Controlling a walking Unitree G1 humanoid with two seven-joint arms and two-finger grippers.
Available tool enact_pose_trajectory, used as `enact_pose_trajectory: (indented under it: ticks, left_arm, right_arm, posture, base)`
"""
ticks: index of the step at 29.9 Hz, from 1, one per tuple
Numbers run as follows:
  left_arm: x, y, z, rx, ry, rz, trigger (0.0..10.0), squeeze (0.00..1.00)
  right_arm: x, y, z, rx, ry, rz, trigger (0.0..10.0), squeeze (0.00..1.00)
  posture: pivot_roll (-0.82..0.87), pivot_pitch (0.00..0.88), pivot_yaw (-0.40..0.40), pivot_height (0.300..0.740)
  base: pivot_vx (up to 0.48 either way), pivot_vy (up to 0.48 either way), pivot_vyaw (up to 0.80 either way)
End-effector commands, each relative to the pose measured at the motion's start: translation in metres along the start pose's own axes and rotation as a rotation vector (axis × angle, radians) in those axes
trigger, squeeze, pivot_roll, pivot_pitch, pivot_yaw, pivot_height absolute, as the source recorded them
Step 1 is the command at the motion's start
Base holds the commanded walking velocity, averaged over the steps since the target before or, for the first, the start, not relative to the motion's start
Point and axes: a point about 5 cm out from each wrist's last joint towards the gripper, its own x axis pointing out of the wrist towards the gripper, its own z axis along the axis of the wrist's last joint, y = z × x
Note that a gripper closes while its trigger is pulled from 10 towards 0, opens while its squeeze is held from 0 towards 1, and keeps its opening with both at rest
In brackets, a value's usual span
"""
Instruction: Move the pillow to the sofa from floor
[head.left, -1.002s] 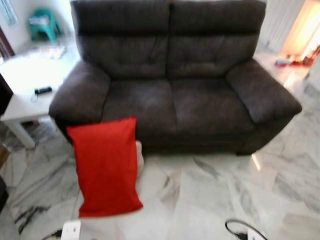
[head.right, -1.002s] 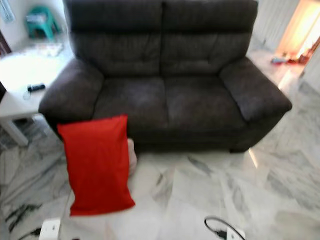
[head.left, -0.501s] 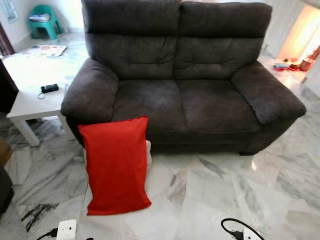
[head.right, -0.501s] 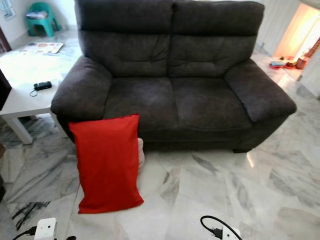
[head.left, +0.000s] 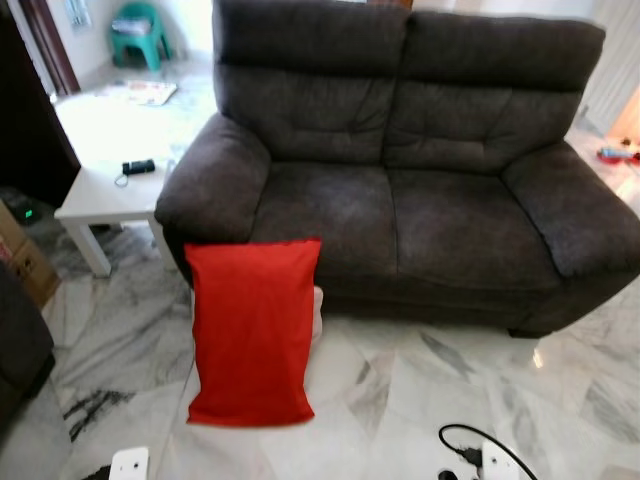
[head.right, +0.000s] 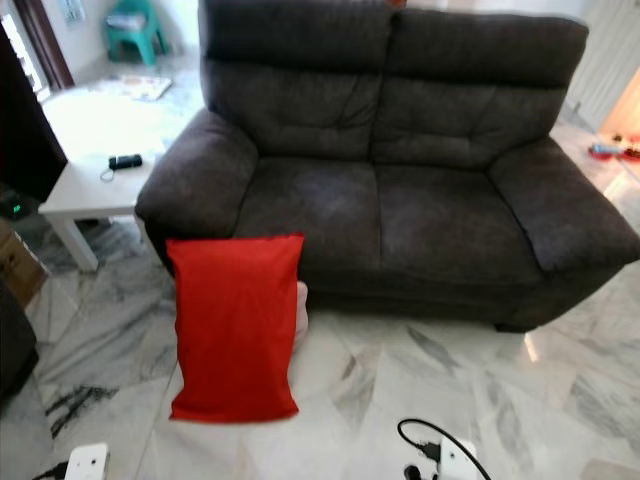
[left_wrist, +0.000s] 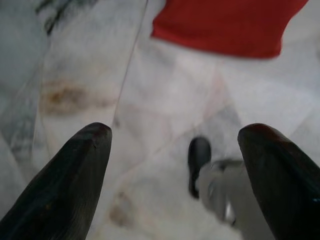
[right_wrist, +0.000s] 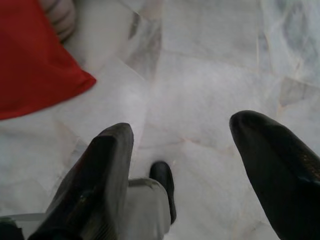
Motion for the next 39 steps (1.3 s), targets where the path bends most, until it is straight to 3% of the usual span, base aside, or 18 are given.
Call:
enact_pose_trajectory:
  ticks: [1, 15, 39]
  left_arm:
    - [-0.0008, -0.0001, -0.0045, -0.011, 0.016, -0.002, 10.0, 0.00]
    - [-0.0008, -0.0009, -0.0049, -0.015, 0.017, -0.007, 10.0, 0.00]
    - [-0.0009, -0.0007, -0.0051, -0.009, 0.020, -0.011, 10.0, 0.00]
  right_arm:
    - [-0.0009, -0.0031, -0.0017, 0.010, 0.003, -0.011, 10.0, 0.00]
    - [-0.0012, -0.0046, -0.0023, 0.020, 0.004, -0.026, 10.0, 0.00]
    - [-0.0012, -0.0060, -0.0032, -0.014, 0.022, -0.047, 10.0, 0.00]
  posture:
    - [-0.04, 0.000, -0.039, 0.740]
    - [-0.04, 0.000, -0.040, 0.740]
    - [-0.03, 0.000, -0.040, 0.740]
  base:
    - [0.300, 0.000, 0.00]
    - [0.299, 0.000, 0.00]
    - [0.285, 0.000, -0.73]
